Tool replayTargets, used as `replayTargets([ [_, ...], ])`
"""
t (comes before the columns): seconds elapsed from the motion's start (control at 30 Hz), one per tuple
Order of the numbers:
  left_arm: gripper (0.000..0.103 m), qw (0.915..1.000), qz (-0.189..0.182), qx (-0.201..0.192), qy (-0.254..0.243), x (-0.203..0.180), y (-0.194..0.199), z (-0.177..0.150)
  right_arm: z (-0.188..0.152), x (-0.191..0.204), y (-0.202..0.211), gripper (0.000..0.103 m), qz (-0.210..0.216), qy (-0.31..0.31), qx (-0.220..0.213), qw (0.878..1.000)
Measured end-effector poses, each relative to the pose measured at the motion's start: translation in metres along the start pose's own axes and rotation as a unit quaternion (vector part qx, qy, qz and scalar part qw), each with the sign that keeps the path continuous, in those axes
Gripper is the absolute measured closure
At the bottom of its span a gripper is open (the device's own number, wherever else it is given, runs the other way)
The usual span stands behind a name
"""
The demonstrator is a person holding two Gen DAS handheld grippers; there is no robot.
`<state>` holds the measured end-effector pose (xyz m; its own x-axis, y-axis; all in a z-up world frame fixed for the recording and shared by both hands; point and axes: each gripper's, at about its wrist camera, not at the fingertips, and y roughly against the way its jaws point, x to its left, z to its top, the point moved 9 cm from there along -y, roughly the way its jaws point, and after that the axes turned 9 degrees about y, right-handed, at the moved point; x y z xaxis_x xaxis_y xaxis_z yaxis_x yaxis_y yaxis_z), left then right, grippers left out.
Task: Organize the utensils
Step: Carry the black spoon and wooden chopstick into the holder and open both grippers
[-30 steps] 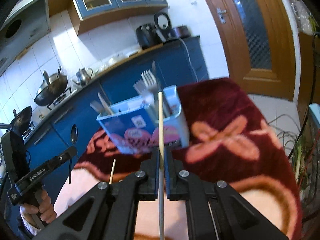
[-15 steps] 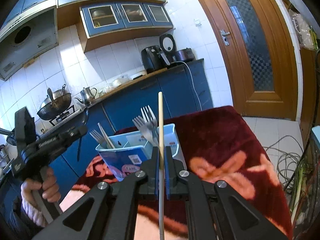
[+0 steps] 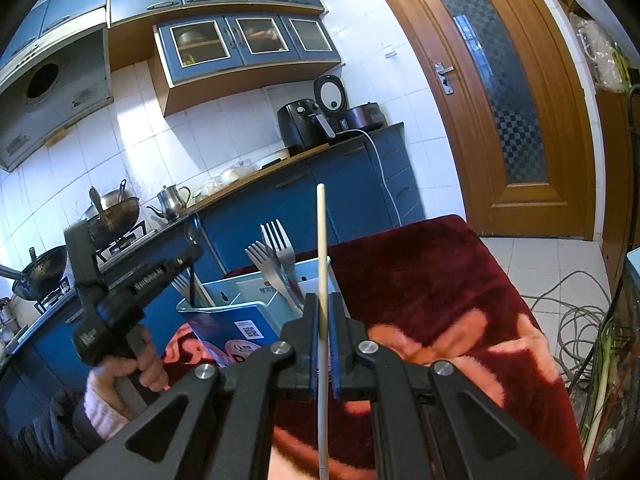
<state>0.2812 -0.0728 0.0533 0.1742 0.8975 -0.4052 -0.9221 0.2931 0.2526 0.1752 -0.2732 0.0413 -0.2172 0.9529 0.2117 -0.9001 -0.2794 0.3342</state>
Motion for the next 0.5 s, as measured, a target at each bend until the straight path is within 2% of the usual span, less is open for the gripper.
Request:
replayTargets([
  [0.2, 0.098, 0.9998, 0.007, 0.006, -0.02, -0.003, 0.006, -0.008, 0.009, 0.0, -0.002, 0.097, -0.004, 0.005, -0.004, 1.0],
  [0.5, 0.096, 0.9994, 0.006, 0.035, -0.002, 0.005, 0.011, -0.013, 0.024, 0.0, -0.006, 0.097, -0.01, 0.006, -0.02, 1.0],
])
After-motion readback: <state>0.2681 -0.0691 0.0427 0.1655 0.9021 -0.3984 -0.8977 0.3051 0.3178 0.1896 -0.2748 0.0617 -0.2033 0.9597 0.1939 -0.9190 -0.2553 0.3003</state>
